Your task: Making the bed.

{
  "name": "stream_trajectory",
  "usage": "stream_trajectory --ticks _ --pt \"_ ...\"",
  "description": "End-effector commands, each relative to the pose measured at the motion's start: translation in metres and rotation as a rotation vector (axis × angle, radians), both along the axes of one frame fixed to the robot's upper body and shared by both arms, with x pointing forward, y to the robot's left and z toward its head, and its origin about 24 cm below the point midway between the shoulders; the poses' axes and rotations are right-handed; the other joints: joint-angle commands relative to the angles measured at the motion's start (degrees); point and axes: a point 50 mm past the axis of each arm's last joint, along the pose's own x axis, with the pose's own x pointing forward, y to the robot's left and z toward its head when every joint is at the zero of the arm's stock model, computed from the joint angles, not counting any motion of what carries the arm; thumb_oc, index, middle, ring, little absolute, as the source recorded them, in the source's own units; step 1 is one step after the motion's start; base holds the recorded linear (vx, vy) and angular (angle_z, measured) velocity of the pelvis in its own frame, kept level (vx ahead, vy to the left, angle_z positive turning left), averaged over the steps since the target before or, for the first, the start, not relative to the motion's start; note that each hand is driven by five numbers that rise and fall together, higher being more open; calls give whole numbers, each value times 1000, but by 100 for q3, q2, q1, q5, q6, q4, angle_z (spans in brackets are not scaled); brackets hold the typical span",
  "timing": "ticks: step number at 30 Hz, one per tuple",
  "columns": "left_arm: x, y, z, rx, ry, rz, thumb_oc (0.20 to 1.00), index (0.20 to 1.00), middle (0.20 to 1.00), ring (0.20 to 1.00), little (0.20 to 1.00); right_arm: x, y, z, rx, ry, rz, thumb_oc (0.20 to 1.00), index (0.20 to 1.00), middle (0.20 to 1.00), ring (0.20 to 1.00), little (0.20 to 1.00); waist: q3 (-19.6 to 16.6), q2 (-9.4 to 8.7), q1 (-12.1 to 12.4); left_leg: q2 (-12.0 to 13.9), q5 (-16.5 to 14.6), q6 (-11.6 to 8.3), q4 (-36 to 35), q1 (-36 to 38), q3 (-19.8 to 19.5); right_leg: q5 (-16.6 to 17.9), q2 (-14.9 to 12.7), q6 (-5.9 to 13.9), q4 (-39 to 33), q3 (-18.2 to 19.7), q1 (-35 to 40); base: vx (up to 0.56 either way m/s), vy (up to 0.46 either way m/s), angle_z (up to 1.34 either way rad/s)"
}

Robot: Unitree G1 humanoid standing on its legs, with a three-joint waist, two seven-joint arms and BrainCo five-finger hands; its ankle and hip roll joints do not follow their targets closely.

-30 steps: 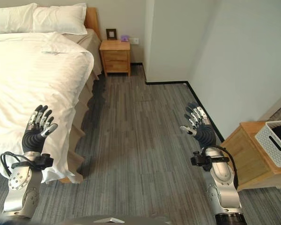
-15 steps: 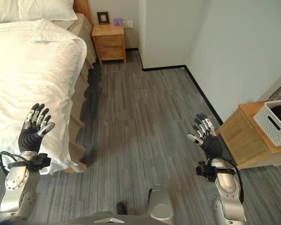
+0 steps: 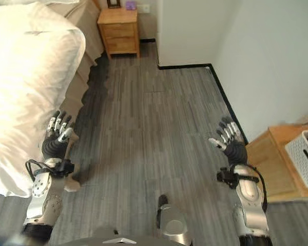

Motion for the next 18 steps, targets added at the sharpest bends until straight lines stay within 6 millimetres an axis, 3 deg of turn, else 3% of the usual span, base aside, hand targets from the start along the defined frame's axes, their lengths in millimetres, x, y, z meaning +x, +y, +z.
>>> stream_trajectory --ticks 1,3,4,5,6,7,8,9,12,14,16,17,18 --pt "5 19 36 16 -167 46 1000 1000 1000 1000 1000 12 4 42 -56 -197 24 1000 1000 1000 1000 1000 223 -201 243 -336 -6 -45 -1045 506 847 397 -203 289 -1160 165 853 586 -185 -25" --pt "3 18 28 4 -138 31 1000 1000 1000 1000 1000 13 4 50 -47 -236 42 1000 1000 1000 1000 1000 238 -183 479 -416 82 -92 -2214 88 1176 220 -138 339 -1273 347 1289 457 -36 -25" --pt "4 18 28 4 -139 31 1000 1000 1000 1000 1000 13 4 50 -47 -236 42 1000 1000 1000 1000 1000 221 -226 493 -467 156 -77 -2325 125 1224 238 -186 346 -1278 365 1265 319 -1 -31" --pt "2 19 24 1 -124 35 1000 1000 1000 1000 1000 13 6 49 -52 -232 54 1000 1000 1000 1000 1000 191 -201 575 -612 229 -38 -2887 46 1279 149 -124 358 -1315 444 1424 585 39 -32" --pt "-3 20 19 -8 -113 37 1000 1000 1000 1000 1000 15 11 47 -69 -220 89 1000 1000 1000 1000 1000 87 -58 797 -1072 627 7 -4308 -35 1089 -62 134 371 -1473 642 1844 584 39 -30" --pt "-3 20 19 -9 -113 37 1000 1000 1000 1000 1000 15 11 47 -70 -220 90 1000 1000 1000 1000 1000 87 -65 800 -1091 704 10 -4424 18 1103 -44 124 371 -1484 647 1847 638 35 -23" --pt "-5 20 18 -15 -119 39 1000 1000 1000 1000 1000 17 13 46 -86 -211 104 1000 1000 1000 1000 1000 15 -7 927 -1174 812 -17 -4881 -103 971 -180 245 357 -1543 749 2069 620 -12 -68" --pt "-9 23 18 -12 -125 56 1000 1000 1000 1000 1000 20 17 45 -100 -204 125 1000 1000 1000 1000 1000 -111 -3 1037 -1252 1040 -62 -5468 -131 1105 -374 276 361 -1626 847 2446 633 -11 -76" --pt "-12 26 19 -3 -130 74 1000 1000 1000 1000 1000 22 21 44 -104 -195 145 1000 1000 1000 1000 1000 -200 -39 1124 -1259 1137 -53 -5535 -121 1299 -468 267 361 -1661 960 2651 516 5 -54" --pt "-18 34 18 12 -120 108 1000 1000 1000 1000 1000 23 36 41 -83 -185 223 1000 1000 1000 1000 1000 -498 -175 1264 -1153 1057 169 -5121 -59 1737 -715 123 385 -1565 1123 2982 774 88 -60" --pt "-18 37 19 32 -112 126 1000 1000 1000 1000 1000 23 42 36 -68 -169 238 1000 1000 1000 1000 1000 -672 -431 1347 -1271 749 341 -4836 -37 1813 -416 -232 612 -1098 1040 2928 692 129 -41" --pt "-17 38 22 53 -117 134 1000 1000 1000 1000 1000 23 47 32 -44 -163 253 1000 1000 1000 1000 1000 -670 -595 1409 -1488 403 538 -4728 192 1864 765 -394 1155 356 1005 2561 513 98 -39" --pt "-17 38 23 54 -117 134 1000 1000 1000 1000 1000 23 47 32 -43 -164 253 1000 1000 1000 1000 1000 -676 -600 1424 -1484 394 544 -4719 181 1880 749 -400 1163 392 1024 2531 531 126 -33"
